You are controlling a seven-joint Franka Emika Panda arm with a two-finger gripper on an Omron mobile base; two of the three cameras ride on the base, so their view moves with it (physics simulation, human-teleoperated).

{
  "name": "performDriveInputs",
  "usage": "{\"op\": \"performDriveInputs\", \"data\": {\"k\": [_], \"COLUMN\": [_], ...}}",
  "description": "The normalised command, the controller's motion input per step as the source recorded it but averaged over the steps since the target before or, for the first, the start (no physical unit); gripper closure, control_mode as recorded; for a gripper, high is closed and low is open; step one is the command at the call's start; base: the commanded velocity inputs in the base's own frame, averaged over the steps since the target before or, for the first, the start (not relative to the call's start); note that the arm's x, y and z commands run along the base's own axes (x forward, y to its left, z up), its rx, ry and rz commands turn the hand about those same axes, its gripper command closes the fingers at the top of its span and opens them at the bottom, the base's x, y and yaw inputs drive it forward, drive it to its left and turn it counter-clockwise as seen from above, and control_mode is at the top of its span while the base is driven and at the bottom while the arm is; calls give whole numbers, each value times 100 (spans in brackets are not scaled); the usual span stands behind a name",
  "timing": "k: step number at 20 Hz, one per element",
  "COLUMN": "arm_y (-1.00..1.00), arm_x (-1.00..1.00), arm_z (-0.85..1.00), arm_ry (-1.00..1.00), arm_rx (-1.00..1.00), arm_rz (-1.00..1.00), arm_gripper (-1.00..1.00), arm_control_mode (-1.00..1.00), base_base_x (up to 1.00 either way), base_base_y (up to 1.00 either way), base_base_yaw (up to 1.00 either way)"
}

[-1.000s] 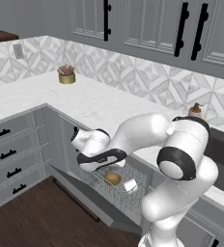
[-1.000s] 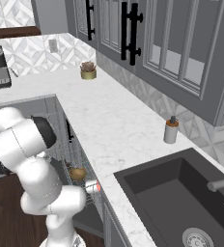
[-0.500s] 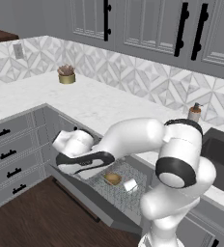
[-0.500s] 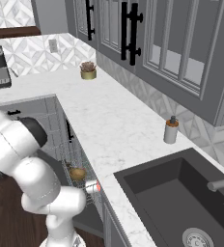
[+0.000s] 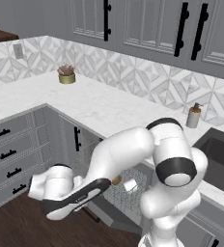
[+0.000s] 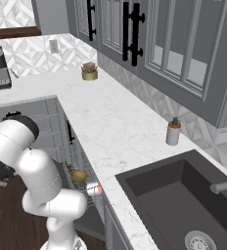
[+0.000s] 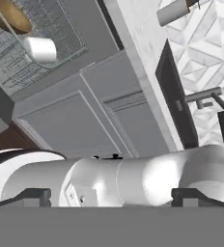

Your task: Pick up the cup and bowl from the counter, place them in the dishwasher, and close the dishwasher door.

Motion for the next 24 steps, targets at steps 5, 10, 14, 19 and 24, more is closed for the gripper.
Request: {"op": "performDriveInputs", "data": {"k": [5,10,14,19,24], "arm_y": [8,41,76,70,48], "arm_x": [0,10,23,28,32], "arm_z": [-67,-63,-59,-64,-84], "arm_ry": [-30,-17,-1,0,0], "arm_rx": [-3,-4,-14,-25,-29], "arm_rz": [22,19,4,0,0], "arm_gripper": [-100,-100,-100,-100,-100], "arm_control_mode": [-100,-100,-100,-100,-100], "base_base_x": [0,0,0,0,0], "base_base_y": [0,0,0,0,0], "base_base_yaw": [0,0,0,0,0]}}
